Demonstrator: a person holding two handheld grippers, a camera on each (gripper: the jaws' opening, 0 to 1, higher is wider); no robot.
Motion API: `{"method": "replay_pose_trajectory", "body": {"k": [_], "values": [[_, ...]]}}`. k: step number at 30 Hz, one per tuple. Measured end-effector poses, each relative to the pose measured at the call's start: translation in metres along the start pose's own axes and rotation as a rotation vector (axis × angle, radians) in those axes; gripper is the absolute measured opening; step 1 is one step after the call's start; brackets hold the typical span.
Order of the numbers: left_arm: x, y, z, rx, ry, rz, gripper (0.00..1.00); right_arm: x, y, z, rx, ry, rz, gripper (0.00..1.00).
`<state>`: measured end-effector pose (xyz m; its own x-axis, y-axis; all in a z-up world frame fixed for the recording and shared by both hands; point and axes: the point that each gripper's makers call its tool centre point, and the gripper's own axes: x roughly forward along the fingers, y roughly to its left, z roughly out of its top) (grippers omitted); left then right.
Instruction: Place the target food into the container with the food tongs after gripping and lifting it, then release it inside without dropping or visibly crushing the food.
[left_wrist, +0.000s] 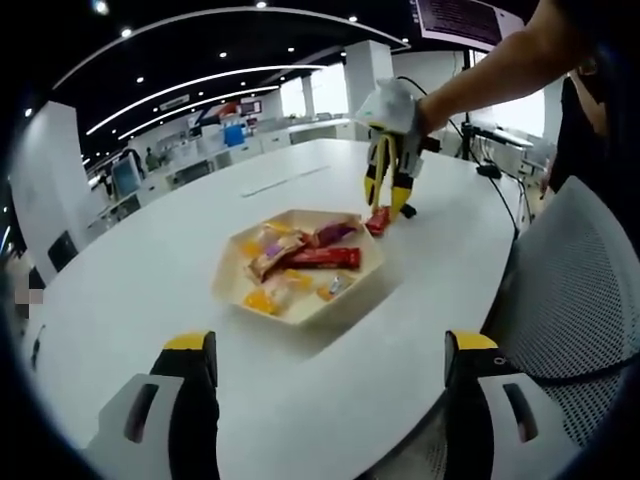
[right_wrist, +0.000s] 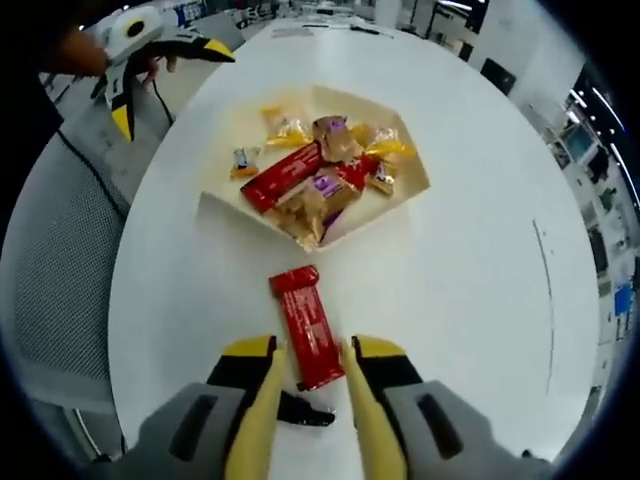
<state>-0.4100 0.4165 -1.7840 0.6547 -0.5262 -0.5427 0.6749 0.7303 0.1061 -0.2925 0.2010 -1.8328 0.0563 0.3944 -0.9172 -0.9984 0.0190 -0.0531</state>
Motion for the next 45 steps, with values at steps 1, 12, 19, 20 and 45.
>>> {"method": "replay_pose_trajectory", "body": {"k": [1,12,19,20,45], "values": [[0.000,0.000,0.000,0.000,0.001,0.000,0.91,0.001,0.000,0.002,-0.009,-0.006,0.005,0.30],[0.000,0.000,-0.001,-0.008,0.003,-0.001,0.92,0.001,-0.002,-0.006,0.056,0.038,-0.006,0.23],[0.001,0.000,-0.002,0.002,0.011,-0.005,0.92,0.001,-0.001,0.000,0.131,-0.004,-0.008,0.23],[0.001,0.000,-0.003,0.002,0.011,-0.005,0.92,0.000,-0.002,0.000,0.143,-0.010,-0.008,0.23],[0.000,0.000,0.004,-0.014,-0.026,-0.005,0.99,-0.042,-0.021,0.002,0.281,-0.055,-0.082,0.24]]}}
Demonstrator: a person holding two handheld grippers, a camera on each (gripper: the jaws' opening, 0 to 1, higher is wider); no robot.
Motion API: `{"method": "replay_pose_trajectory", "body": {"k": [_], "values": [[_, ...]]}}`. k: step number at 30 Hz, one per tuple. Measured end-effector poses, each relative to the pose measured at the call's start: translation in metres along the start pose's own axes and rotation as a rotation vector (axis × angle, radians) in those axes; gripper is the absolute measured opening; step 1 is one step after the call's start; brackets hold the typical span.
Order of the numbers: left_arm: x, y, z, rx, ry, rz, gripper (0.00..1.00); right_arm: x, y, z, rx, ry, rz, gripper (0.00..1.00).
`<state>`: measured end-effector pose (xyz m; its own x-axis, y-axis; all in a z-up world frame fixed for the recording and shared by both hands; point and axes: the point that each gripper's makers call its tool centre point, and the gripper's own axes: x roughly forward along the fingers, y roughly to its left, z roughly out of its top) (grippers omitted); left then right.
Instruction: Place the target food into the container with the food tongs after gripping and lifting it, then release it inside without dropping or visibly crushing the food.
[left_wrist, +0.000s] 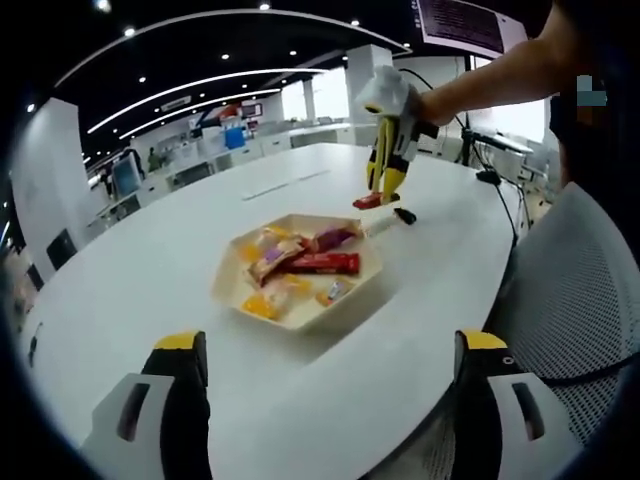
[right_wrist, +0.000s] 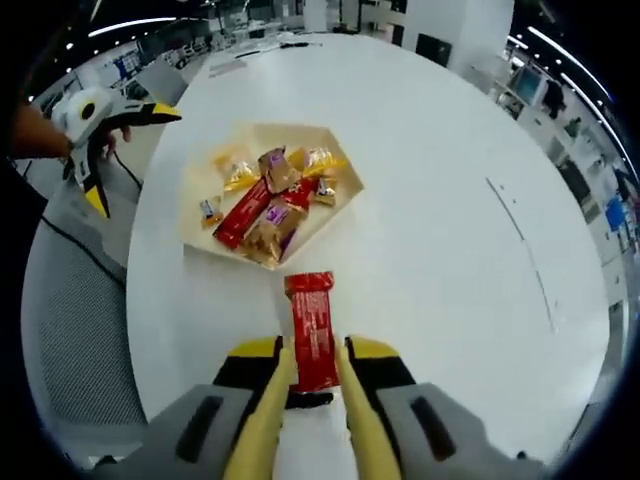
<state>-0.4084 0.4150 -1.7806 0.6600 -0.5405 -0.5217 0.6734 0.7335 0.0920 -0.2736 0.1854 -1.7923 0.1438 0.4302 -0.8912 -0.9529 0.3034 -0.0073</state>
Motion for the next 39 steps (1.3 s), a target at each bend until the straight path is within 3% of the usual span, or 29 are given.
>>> {"method": "replay_pose_trajectory", "body": {"k": [17,27,39], "values": [[-0.001,0.003,0.001,0.006,-0.006,0.019,0.99,-0.013,0.001,0.025,-0.024,-0.002,-0.017,0.24],[-0.001,0.002,0.002,0.007,-0.009,0.016,0.99,-0.009,0.011,0.038,-0.018,-0.004,-0.015,0.24],[-0.001,0.003,0.003,0.004,-0.012,0.019,0.99,-0.001,0.031,0.078,-0.041,-0.030,0.013,0.24]]}}
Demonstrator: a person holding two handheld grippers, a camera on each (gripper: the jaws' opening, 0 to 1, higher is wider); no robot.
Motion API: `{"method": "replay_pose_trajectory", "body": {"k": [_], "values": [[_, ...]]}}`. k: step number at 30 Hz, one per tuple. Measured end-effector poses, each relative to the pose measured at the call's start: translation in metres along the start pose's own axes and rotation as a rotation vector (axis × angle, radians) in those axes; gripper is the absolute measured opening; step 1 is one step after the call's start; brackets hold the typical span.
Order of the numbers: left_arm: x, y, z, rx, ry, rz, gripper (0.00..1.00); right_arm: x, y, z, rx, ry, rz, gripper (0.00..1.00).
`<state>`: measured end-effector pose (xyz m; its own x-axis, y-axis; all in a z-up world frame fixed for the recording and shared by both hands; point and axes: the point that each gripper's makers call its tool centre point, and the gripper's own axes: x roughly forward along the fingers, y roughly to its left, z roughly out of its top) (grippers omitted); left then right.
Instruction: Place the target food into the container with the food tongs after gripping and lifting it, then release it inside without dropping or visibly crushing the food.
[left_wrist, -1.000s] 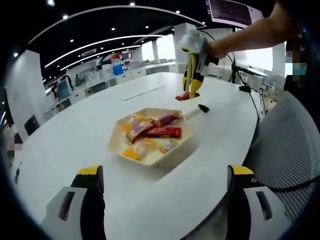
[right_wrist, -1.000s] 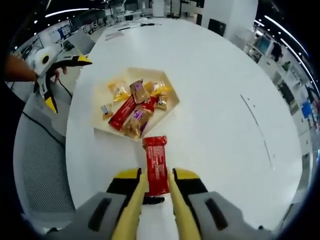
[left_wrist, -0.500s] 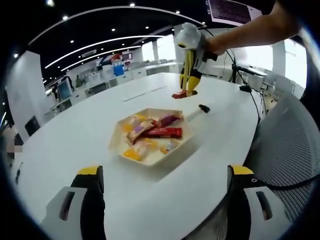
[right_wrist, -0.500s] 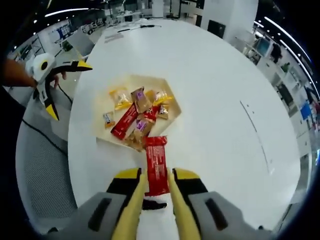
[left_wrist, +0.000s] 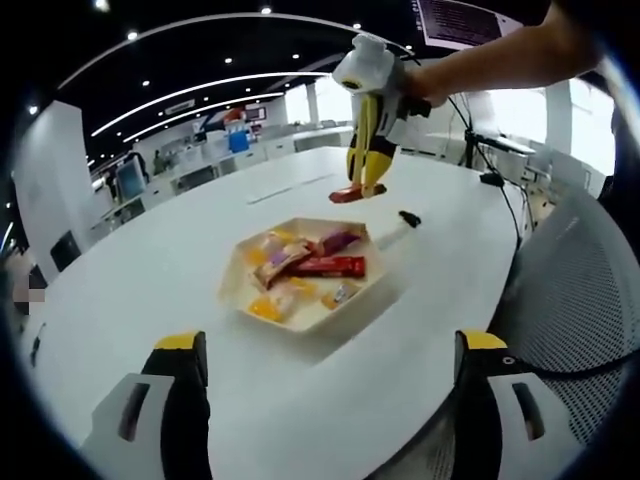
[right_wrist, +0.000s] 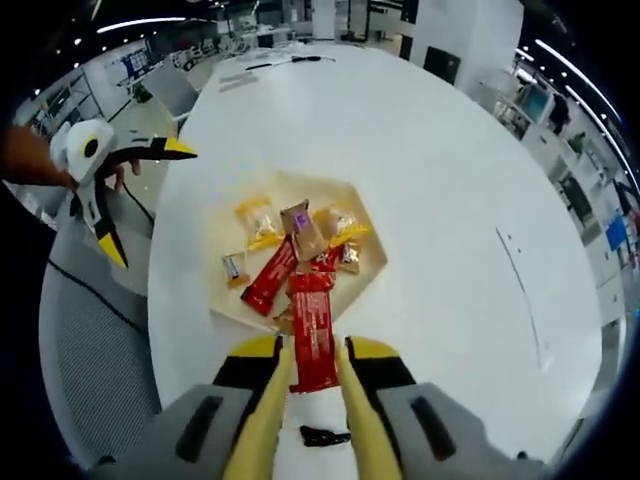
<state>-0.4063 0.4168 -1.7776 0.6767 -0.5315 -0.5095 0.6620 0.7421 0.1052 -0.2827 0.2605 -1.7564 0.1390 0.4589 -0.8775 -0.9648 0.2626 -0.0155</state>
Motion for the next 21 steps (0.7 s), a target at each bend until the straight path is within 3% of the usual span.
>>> {"method": "replay_pose_trajectory", "body": {"k": [21], "values": [[0.000,-0.001,-0.001,0.010,0.007,-0.003,0.99,0.019,0.028,0.061,-0.016,-0.061,0.031,0.24]]}}
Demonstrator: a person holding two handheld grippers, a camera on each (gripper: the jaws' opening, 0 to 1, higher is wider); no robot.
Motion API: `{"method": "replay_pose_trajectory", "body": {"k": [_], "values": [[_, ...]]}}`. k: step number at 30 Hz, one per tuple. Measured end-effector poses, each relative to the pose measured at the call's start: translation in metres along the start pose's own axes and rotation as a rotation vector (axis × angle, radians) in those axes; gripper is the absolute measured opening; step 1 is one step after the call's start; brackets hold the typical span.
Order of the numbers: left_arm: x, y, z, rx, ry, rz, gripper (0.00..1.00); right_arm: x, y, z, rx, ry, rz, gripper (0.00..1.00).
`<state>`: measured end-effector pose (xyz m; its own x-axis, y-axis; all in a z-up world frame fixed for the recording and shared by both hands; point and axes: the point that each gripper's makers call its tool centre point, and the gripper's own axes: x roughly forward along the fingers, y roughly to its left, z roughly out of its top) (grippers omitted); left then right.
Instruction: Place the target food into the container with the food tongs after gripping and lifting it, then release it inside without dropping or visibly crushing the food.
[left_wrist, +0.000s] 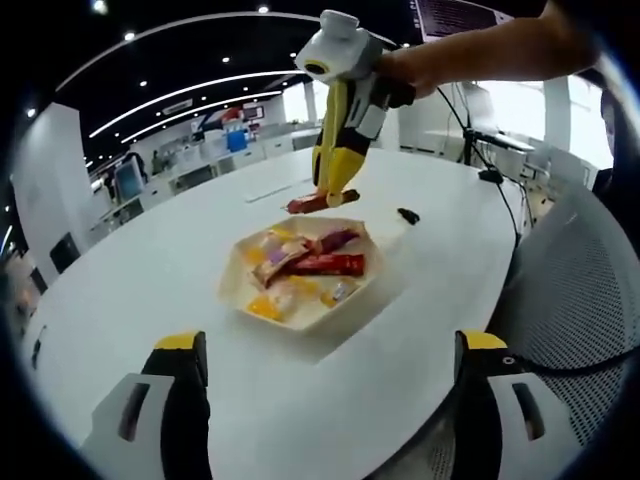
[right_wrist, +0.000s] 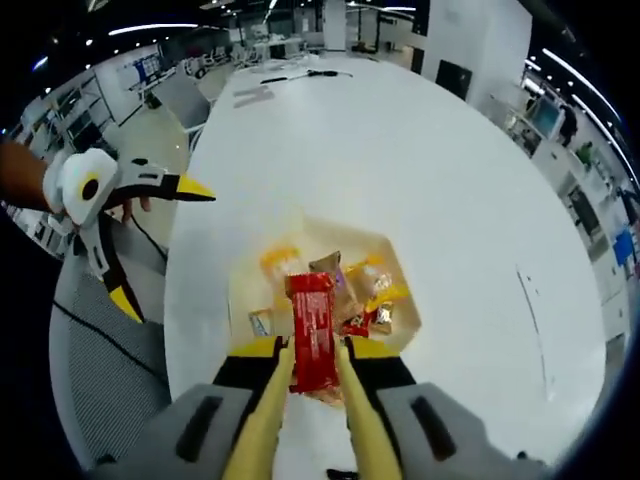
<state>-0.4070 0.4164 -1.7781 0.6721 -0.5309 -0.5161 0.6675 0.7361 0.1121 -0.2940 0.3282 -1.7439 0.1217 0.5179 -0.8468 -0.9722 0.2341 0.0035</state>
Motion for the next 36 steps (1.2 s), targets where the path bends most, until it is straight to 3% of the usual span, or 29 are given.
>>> {"method": "replay_pose_trajectory", "body": {"k": [12,26,36], "values": [[0.001,-0.002,-0.001,-0.001,0.003,-0.013,0.99,0.018,0.012,0.029,-0.040,0.011,0.004,0.24],[0.001,-0.003,-0.003,-0.005,0.002,-0.018,0.99,0.011,0.014,0.035,-0.057,-0.034,0.005,0.27],[0.002,-0.006,-0.002,-0.003,0.000,-0.032,0.99,0.003,0.009,0.028,-0.061,-0.046,-0.020,0.27]]}}
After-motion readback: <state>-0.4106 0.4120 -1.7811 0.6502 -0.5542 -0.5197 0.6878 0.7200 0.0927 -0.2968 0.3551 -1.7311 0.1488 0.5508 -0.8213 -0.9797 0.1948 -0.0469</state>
